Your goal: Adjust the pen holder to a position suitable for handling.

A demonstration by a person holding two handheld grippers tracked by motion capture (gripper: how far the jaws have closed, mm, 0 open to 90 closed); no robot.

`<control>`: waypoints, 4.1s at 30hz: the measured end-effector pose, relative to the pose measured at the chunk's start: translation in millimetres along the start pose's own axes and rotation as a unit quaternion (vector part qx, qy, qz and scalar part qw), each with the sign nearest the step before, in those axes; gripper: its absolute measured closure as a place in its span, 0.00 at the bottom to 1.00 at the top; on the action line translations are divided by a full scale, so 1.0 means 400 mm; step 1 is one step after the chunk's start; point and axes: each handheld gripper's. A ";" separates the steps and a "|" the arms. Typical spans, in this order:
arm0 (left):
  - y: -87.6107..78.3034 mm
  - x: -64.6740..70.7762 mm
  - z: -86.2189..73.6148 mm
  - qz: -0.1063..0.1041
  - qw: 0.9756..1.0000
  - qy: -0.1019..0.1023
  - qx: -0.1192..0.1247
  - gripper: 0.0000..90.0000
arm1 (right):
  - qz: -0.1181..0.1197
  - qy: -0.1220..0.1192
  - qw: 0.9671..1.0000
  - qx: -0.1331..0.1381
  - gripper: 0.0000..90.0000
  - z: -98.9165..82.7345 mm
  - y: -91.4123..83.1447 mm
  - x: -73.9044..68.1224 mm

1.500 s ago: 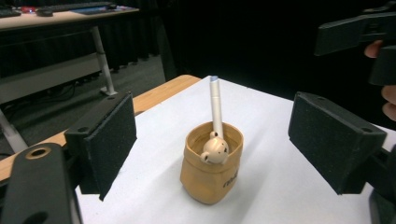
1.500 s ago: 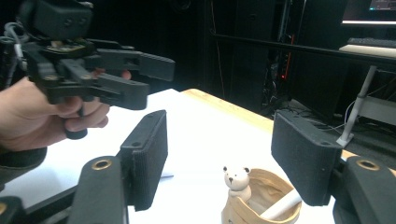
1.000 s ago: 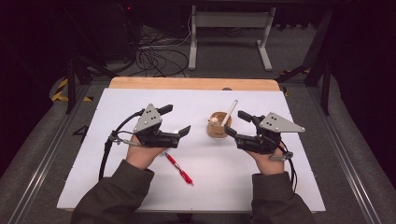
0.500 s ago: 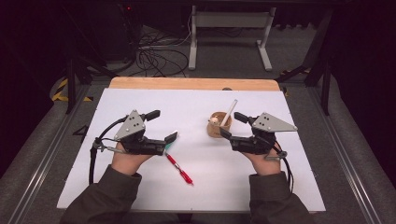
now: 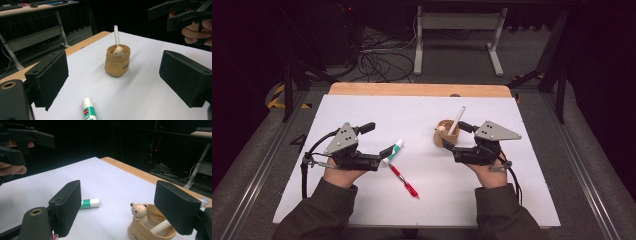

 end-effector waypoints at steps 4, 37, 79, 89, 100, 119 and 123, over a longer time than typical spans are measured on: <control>-0.017 -0.003 0.000 0.004 1.000 0.002 0.004 0.11 | 0.000 -0.002 1.000 -0.008 0.24 -0.003 0.015 -0.009; -0.058 -0.020 0.001 0.012 1.000 -0.006 0.010 0.11 | 0.003 0.004 0.996 -0.088 0.46 -0.061 0.163 -0.092; -0.061 -0.022 -0.004 0.013 1.000 -0.011 0.007 0.12 | 0.024 0.008 0.974 -0.226 0.60 -0.160 0.329 -0.194; -0.063 -0.025 -0.006 0.014 1.000 -0.013 0.007 0.13 | 0.026 0.011 0.968 -0.249 0.65 -0.186 0.355 -0.206; -0.064 -0.026 -0.007 0.013 1.000 -0.014 0.008 0.13 | 0.012 0.008 0.963 -0.271 0.67 -0.212 0.380 -0.220; -0.063 -0.027 -0.011 0.013 1.000 -0.018 0.006 0.13 | 0.004 -0.024 0.953 -0.300 0.83 -0.217 0.391 -0.232; -0.061 -0.025 -0.011 0.012 1.000 -0.016 0.005 0.13 | 0.008 -0.023 0.953 -0.302 0.85 -0.216 0.392 -0.229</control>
Point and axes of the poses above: each handheld gripper's, and its own axes: y roughly forward along the jaws, z roughly out of its top, x roughly to its right, and after that the axes turned 12 degrees about y, right-handed
